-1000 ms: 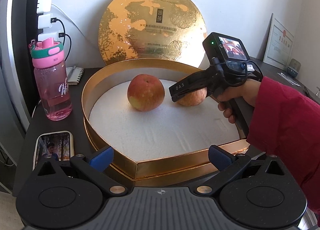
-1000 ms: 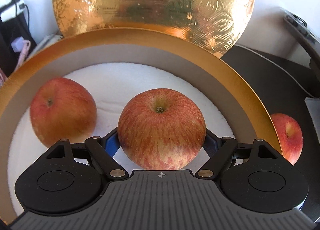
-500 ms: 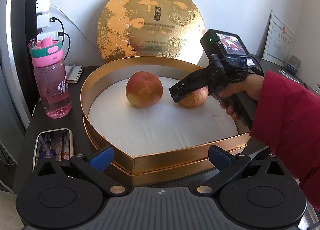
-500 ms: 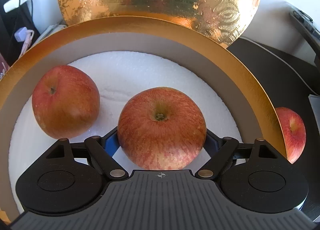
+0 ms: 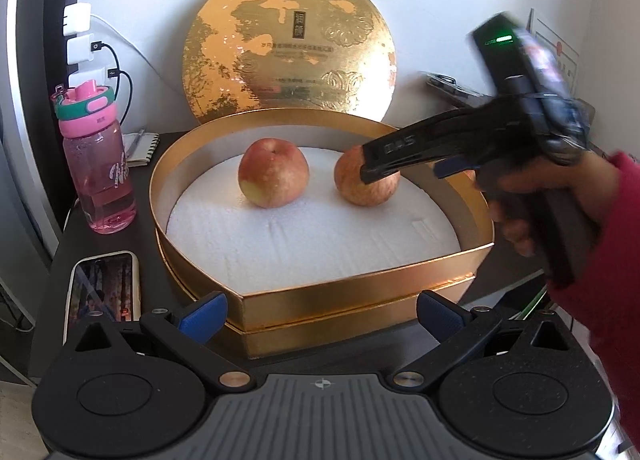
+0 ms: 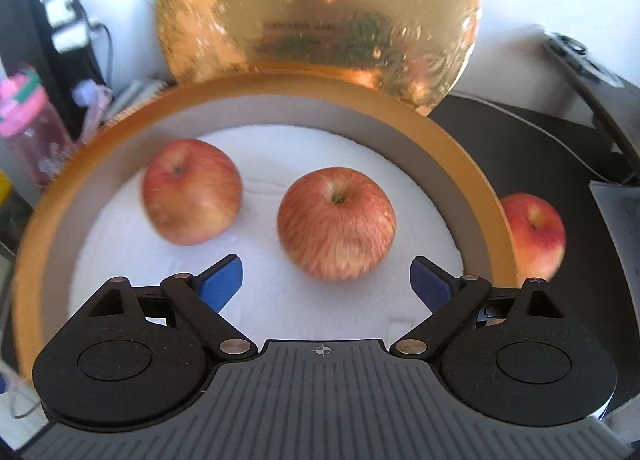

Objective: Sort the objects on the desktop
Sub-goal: 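Open the right tool to release the apple beside the first one, then withdraw the right tool from the box and hold it back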

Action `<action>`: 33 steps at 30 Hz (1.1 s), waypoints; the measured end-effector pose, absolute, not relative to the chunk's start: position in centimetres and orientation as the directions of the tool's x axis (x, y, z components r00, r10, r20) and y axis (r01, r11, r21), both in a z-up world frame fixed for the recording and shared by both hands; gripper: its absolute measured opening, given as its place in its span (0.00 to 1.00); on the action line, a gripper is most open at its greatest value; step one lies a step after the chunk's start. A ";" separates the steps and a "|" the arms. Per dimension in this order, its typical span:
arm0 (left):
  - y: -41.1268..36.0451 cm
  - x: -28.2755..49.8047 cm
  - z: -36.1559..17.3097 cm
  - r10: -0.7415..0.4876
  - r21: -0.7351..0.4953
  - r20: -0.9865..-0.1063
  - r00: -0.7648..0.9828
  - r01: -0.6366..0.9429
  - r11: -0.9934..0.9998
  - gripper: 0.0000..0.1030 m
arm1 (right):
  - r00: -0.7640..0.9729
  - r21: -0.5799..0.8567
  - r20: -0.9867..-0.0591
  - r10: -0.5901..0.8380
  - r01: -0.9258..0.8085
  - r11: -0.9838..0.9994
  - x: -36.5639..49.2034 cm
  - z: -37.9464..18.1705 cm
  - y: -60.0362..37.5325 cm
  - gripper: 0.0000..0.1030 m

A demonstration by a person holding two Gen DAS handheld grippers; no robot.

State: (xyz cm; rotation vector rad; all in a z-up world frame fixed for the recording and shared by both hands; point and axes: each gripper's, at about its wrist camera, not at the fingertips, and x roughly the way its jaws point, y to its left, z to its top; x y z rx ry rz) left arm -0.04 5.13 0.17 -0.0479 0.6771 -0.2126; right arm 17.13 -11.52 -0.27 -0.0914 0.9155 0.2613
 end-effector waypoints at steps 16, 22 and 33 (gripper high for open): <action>2.1 -1.7 0.7 -0.200 -0.077 -0.626 0.754 0.195 0.978 0.99 | 0.656 0.220 -0.700 0.280 -0.175 0.960 5.9 1.9 -17.8 0.95; 1.2 -1.9 0.7 -0.201 -0.067 -0.632 0.748 0.205 0.976 0.99 | 0.651 0.238 -0.711 0.268 -0.137 0.962 4.8 1.2 -19.4 0.95; 0.1 -1.6 0.5 -0.192 -0.053 -0.651 0.735 0.209 0.977 0.99 | 0.635 0.259 -0.718 0.287 -0.138 0.956 4.1 0.5 -20.2 0.95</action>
